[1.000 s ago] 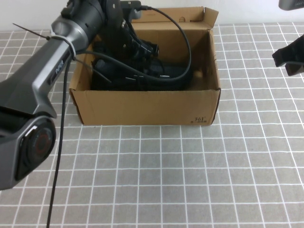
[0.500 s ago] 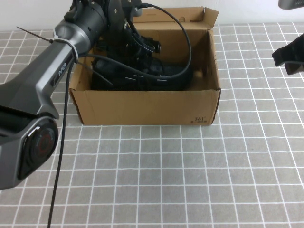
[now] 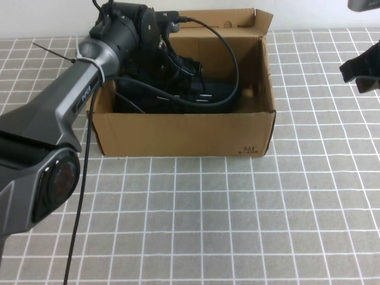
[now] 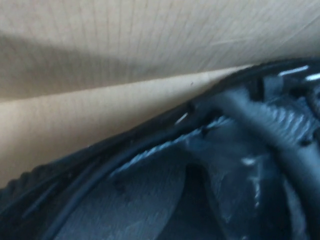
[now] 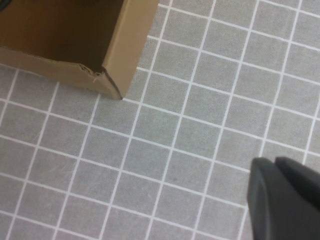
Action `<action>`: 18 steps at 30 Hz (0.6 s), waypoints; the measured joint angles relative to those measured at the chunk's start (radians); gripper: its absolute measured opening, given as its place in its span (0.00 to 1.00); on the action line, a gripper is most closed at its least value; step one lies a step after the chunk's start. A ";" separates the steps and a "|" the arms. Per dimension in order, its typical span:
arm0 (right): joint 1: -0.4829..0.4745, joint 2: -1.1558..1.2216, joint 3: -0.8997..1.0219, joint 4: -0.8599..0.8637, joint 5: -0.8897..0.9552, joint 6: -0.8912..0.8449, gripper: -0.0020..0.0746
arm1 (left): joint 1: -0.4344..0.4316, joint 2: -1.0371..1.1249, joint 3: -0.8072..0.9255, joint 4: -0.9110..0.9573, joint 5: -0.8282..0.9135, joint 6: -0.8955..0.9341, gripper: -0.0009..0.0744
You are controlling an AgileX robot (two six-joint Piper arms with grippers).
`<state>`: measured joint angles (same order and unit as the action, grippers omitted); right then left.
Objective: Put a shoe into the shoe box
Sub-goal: Adjust the shoe
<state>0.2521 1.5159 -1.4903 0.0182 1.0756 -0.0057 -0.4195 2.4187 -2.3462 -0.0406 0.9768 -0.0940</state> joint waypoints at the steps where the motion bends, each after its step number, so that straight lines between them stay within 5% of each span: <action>1: 0.000 0.000 0.000 0.000 0.000 0.000 0.01 | 0.000 0.002 0.000 -0.007 -0.011 0.000 0.62; 9: 0.000 0.000 0.000 0.000 -0.002 -0.001 0.01 | 0.000 0.002 0.000 -0.035 -0.053 0.000 0.47; 15: 0.000 0.000 0.000 0.000 -0.002 -0.001 0.01 | 0.002 0.004 0.000 -0.035 -0.055 0.003 0.14; 18: 0.000 0.000 0.000 0.000 -0.002 -0.001 0.01 | 0.002 0.007 0.000 -0.040 -0.062 0.076 0.06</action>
<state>0.2521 1.5159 -1.4903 0.0182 1.0737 -0.0071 -0.4176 2.4252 -2.3462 -0.0803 0.9145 -0.0177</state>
